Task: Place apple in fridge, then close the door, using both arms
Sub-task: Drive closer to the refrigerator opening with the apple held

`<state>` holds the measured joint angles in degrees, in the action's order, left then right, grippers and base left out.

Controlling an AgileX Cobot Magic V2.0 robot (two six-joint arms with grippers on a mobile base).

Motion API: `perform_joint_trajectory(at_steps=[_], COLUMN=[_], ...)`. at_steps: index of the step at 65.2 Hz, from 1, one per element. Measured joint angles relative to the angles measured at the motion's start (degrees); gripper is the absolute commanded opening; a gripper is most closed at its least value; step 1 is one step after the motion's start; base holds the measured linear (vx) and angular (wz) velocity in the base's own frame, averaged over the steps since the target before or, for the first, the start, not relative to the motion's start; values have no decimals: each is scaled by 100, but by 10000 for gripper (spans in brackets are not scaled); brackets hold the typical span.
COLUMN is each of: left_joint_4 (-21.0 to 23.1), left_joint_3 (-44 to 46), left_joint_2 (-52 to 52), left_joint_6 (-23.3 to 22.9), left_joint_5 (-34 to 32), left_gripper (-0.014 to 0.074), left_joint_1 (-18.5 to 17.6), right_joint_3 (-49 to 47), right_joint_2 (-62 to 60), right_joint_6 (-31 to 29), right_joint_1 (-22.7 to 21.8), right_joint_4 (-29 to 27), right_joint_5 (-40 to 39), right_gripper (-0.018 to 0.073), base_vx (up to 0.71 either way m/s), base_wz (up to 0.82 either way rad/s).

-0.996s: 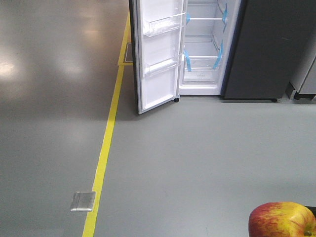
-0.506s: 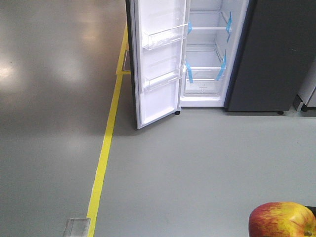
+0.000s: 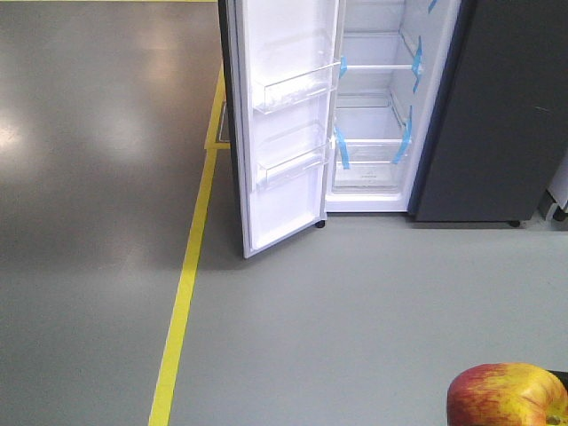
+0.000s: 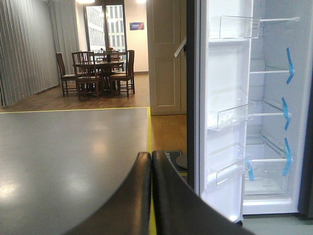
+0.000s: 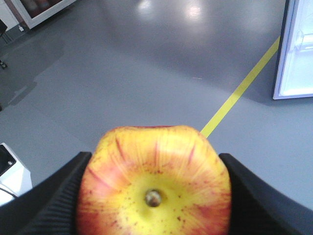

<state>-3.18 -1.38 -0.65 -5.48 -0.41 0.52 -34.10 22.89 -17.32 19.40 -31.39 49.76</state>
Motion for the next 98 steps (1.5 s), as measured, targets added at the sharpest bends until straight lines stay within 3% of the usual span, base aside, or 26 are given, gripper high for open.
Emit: perform_joint_trajectory(at_steps=[98], left_joint_4=[0], left_joint_3=[0], left_joint_2=[0], left_joint_6=[0], left_joint_5=[0], left_gripper=[-6], left_joint_1=[0], right_joint_3=[0], right_joint_2=[0], right_joint_6=[0], right_joint_1=[0], right_joint_4=[0], right_joint_5=[0], right_gripper=[336], base_vx=[12], base_wz=[0])
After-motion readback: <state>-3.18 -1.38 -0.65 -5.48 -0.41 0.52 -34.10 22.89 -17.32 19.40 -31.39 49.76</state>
